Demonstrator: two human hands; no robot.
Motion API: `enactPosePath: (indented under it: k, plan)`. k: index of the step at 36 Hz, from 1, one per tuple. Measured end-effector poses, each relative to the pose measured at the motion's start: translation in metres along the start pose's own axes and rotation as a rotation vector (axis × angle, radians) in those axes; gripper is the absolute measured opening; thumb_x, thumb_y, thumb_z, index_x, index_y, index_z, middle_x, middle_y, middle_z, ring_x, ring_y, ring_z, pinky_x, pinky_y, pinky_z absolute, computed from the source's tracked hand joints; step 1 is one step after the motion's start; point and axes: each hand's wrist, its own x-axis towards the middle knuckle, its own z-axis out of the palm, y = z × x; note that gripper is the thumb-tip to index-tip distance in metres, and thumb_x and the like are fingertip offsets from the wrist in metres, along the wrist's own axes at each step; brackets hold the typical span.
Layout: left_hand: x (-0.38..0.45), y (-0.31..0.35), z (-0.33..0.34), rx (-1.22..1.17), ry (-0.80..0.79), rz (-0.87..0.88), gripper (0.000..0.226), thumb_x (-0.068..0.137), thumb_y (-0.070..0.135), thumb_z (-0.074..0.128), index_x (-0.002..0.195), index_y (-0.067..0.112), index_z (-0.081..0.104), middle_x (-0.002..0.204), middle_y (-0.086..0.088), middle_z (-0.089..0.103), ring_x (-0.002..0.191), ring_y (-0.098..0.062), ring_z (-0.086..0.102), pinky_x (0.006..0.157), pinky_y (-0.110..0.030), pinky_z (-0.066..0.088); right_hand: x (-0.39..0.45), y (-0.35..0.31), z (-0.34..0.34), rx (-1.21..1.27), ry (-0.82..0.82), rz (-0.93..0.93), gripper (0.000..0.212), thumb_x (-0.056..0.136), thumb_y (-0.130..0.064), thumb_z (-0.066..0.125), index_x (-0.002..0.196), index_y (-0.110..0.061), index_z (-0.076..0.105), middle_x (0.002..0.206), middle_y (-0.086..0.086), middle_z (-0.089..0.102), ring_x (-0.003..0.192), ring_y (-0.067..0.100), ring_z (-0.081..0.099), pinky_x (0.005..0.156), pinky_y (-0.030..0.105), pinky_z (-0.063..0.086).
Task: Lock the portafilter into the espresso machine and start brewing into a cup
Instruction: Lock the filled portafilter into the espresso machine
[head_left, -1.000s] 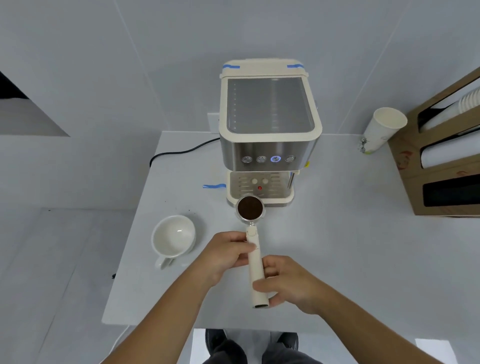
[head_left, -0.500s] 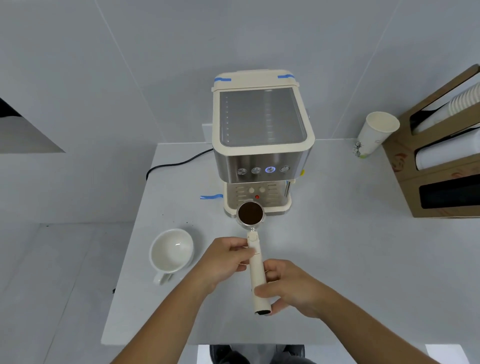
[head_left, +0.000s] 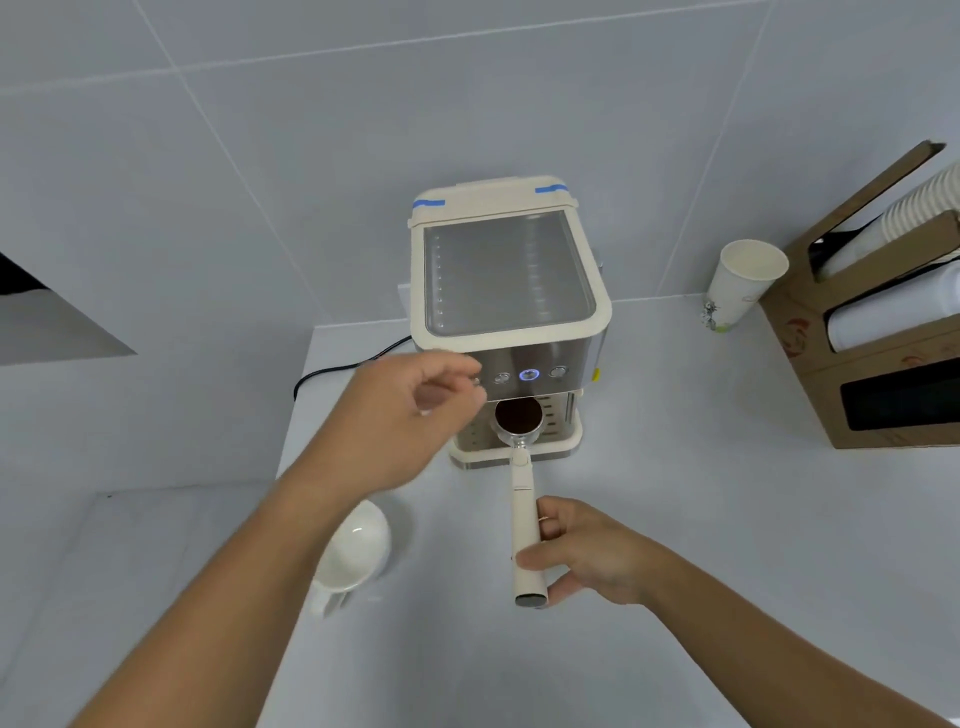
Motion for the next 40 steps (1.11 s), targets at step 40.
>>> enactPosePath:
  k: [40]
  plan:
    - [0.145,-0.005,0.020,0.683,-0.163,0.298,0.060,0.091,0.064,0.037,0.147,0.044,0.031,0.162,0.012,0.020,0.150,-0.010,0.011,0.122,-0.040,0.005,0.048,-0.046,-0.012,0.082,0.025,-0.142,0.050,0.084,0.003,0.070,0.129,-0.014,0.058,0.094,0.002,0.066,0.088,0.019,0.066,0.067,0.039,0.060]
